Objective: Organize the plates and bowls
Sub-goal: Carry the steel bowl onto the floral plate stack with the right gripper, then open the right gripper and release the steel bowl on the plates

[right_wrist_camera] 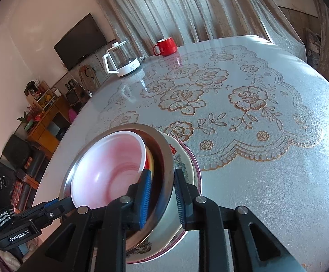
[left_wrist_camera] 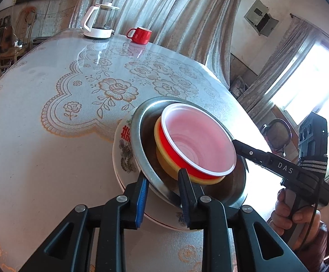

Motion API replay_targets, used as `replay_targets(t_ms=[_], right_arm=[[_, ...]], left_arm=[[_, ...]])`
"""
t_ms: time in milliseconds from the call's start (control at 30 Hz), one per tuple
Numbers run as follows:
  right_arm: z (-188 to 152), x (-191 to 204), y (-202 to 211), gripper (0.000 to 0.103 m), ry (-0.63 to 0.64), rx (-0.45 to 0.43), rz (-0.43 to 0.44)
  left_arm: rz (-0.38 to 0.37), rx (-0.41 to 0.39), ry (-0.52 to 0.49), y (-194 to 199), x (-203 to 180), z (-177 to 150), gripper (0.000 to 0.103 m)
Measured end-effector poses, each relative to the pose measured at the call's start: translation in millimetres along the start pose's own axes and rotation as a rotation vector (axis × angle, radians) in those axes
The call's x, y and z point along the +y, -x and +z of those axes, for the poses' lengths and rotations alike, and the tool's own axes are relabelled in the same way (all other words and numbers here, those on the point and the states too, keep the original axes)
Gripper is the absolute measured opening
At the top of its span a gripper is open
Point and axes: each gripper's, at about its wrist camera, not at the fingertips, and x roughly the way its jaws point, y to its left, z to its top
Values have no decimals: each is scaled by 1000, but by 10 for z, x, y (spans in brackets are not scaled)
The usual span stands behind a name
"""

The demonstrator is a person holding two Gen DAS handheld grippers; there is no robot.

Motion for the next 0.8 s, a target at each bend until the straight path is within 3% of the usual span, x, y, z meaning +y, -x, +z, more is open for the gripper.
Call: replay_targets(t_ms=[167, 333, 800], right_arm=[[-27, 2, 25, 21, 8, -3, -1], [-94, 36, 64, 14, 43, -18, -34], [-148, 44, 105, 15, 39, -41, -37]], left_arm=[[5, -14, -17, 43, -19, -27, 26], [5, -18, -15, 61, -38, -53, 27], [71, -35, -38, 122, -139, -92, 29]])
